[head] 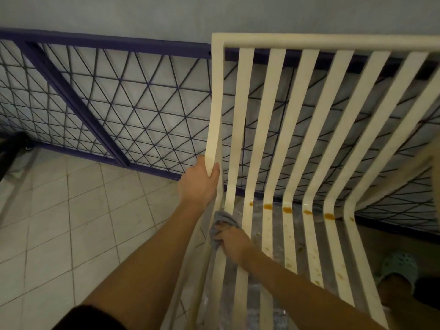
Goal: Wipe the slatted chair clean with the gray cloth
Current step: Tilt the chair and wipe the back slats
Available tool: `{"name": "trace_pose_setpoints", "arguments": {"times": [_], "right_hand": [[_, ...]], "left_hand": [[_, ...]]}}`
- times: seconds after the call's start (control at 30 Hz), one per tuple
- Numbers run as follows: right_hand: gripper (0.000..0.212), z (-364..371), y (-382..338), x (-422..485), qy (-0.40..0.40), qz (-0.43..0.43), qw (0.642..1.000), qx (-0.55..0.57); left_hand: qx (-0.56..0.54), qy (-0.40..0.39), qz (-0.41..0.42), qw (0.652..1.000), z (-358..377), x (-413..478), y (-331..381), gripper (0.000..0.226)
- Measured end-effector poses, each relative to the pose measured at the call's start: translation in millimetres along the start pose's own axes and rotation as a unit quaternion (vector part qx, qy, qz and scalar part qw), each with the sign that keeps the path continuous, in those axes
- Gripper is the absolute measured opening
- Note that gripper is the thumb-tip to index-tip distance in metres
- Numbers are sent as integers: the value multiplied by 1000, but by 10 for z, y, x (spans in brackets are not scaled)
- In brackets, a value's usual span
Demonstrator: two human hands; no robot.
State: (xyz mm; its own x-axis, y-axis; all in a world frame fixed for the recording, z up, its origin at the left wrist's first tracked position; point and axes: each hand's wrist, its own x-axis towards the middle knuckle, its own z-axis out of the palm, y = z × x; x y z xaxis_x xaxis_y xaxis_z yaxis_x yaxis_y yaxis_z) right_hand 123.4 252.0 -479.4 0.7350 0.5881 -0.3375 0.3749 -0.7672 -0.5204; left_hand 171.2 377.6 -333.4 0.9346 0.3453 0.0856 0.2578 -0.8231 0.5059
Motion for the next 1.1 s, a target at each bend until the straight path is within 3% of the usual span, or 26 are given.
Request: {"name": "trace_pose_setpoints", "arguments": {"times": [0.23, 0.43, 0.7, 0.77, 0.8, 0.83, 0.87, 0.9, 0.93, 0.97, 1.0, 1.03, 1.07, 1.1], "right_hand": [[39, 405, -305, -694, -1, -25, 1000, 19], [39, 587, -477, -1178, -17, -58, 998, 34], [33, 760, -599, -1674, -58, -82, 994, 46], [30, 607, -528, -1670, -66, -53, 988, 131], [26, 493, -500, -1685, -62, -8, 964, 257], [23, 365, -450, -1685, -34, 25, 949, 312], [22, 220, -435, -1681, -14, 75, 911, 406], [22, 142, -363, -1672, 21, 66, 914, 400], [25, 55, -329, -1696, 38, 102, 870, 481], [28, 41, -278, -1737, 45, 94, 899, 425], [31, 28, -267, -1798, 31, 86, 889, 448], [32, 70, -276, -1797, 26, 59, 928, 367], [28, 157, -299, -1856, 28, 61, 921, 384], [22, 250, -314, -1913, 4, 46, 947, 318]], "left_hand": [[55, -24, 7, 998, -65, -245, 34, 42], [86, -59, 7, 994, -145, -741, -71, 72], [145, -69, 9, 987, -210, -1079, -120, 82], [146, -69, 1, 987, -215, -1068, -117, 83], [145, -72, -2, 987, -218, -1069, -108, 83], [143, -73, -3, 987, -219, -1062, -107, 83], [139, -71, -5, 988, -218, -1059, -110, 83], [133, -69, -7, 989, -219, -1059, -104, 83], [127, -67, -9, 990, -224, -1054, -99, 83], [121, -66, -10, 990, -224, -1050, -100, 83], [116, -65, -11, 991, -224, -1043, -104, 83], [111, -63, -10, 992, -223, -1039, -108, 82], [106, -61, -10, 992, -224, -1038, -110, 82], [101, -59, -8, 993, -223, -1037, -113, 81]]}}
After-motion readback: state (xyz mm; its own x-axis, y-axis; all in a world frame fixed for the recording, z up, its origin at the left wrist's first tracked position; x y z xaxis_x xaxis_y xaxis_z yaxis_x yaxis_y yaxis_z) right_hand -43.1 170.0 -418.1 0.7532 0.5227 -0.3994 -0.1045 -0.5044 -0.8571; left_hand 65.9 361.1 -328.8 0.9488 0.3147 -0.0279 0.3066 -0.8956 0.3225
